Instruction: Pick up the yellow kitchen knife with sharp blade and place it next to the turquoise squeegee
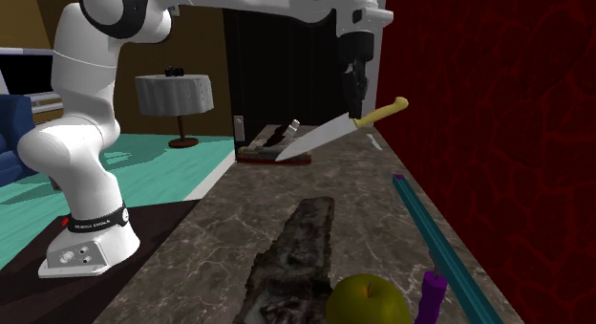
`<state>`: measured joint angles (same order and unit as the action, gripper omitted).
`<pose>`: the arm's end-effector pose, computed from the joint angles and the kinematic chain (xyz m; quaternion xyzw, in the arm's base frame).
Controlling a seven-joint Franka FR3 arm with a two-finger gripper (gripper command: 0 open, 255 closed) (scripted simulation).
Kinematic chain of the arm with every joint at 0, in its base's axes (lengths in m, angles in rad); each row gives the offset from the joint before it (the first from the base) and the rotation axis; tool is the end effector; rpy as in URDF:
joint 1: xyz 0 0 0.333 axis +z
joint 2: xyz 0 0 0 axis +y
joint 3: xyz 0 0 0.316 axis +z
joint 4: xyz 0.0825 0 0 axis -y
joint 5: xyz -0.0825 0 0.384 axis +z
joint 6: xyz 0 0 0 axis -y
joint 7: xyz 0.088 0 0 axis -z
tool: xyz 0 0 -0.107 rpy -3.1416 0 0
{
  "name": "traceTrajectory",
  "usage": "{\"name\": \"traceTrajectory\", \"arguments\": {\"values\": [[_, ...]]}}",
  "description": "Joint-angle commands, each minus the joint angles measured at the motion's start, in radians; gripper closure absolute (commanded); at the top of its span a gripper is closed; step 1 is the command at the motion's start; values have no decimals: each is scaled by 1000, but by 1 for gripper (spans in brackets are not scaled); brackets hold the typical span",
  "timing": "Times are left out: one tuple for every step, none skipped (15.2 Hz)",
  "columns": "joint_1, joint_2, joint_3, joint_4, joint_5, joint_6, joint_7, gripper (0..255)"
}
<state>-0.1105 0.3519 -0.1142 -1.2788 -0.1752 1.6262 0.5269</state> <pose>0.6442 -0.1517 0.5566 0.9279 -0.3571 0.0152 0.1058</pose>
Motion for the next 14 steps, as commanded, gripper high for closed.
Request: {"name": "traceTrajectory", "arguments": {"values": [[-30, -19, -14, -30, 3, 20, -42, 255], [-44, -26, -20, -41, 4, 28, -62, 255], [-58, -32, -27, -50, 6, 36, -82, 255], [-73, -36, -34, -58, 7, 44, -102, 255], [-87, -40, -41, -65, 10, 51, -123, 255], [-101, -42, -48, -69, 12, 57, -143, 255], [-116, -43, -55, -73, 14, 63, -164, 255], [-131, -44, -62, -74, 17, 69, -185, 255], [-145, -43, -69, -75, 20, 74, -206, 255], [-167, -40, -79, -72, 25, 81, -238, 255], [-167, -42, -79, -89, 24, 95, -235, 255], [-167, -44, -79, -105, 23, 109, -232, 255], [-166, -46, -79, -121, 23, 123, -230, 255], [-166, -47, -79, -137, 22, 137, -227, 255]]}}
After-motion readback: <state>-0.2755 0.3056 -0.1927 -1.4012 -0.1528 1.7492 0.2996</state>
